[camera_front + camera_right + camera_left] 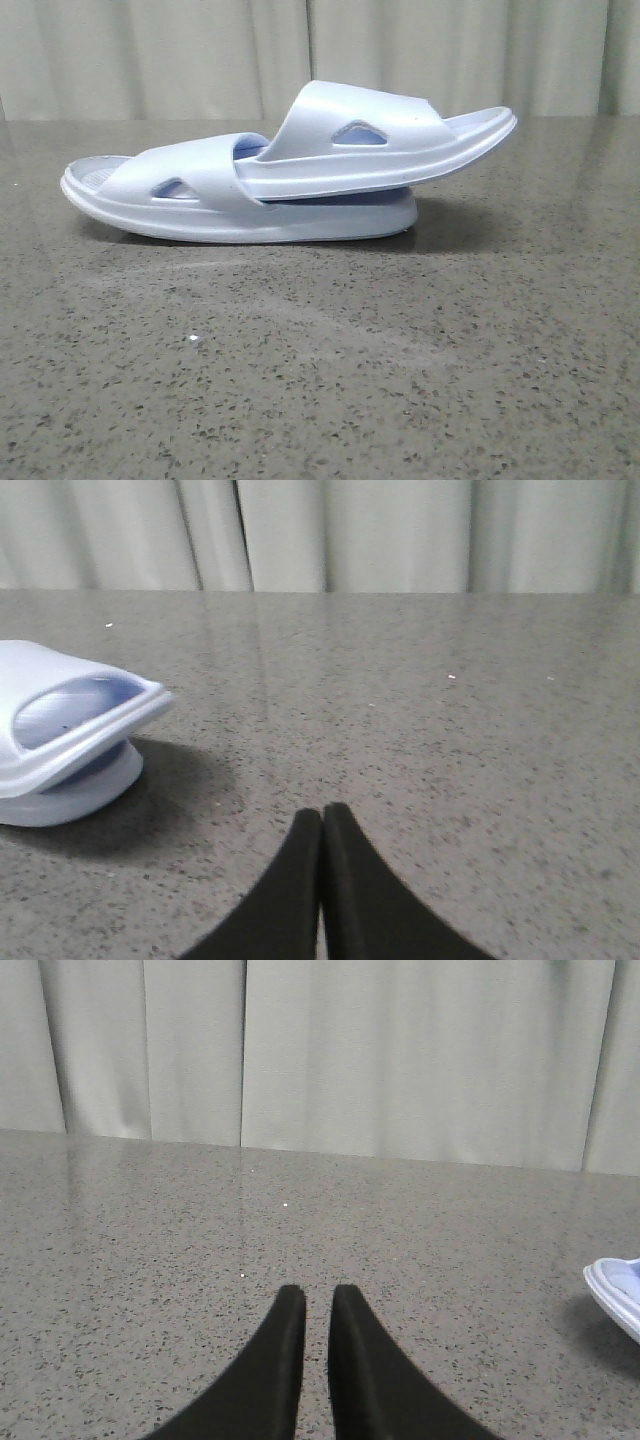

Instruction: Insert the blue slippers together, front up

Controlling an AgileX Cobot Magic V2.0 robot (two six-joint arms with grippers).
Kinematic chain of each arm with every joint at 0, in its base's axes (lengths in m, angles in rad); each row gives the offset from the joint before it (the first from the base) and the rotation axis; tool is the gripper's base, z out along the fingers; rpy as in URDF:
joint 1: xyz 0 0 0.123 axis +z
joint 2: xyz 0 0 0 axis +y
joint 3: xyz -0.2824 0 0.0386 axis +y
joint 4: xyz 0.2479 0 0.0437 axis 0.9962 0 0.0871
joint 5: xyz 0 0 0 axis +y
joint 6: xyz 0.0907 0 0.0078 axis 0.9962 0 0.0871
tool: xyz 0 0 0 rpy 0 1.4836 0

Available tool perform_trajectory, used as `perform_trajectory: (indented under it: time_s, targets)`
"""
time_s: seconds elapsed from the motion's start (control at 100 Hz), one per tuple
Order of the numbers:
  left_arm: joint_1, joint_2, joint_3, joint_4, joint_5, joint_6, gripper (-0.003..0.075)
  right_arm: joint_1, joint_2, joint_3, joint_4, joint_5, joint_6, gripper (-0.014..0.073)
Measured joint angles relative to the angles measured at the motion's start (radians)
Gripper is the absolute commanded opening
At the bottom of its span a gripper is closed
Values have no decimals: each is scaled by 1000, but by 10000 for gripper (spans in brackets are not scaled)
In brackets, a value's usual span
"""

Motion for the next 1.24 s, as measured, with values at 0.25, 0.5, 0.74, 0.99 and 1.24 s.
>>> perform_trajectory:
  time_s: [0.25,0.5,0.74,0.99,1.24]
  targets:
    - [0,0,0,0,0,0,15,-117,-321,126,-77,76,34,-78]
    - [0,0,0,0,1,0,15,-209,-380,126,-125,172,37,-78]
    - [0,0,0,0,1,0,15,-218,-380,126,-130,176,37,-78]
    - [0,0,0,0,1,0,15,-218,-380,126,-132,176,37,-78]
    - [0,0,0,0,1,0,15,-218,-380,126,-132,176,37,-78]
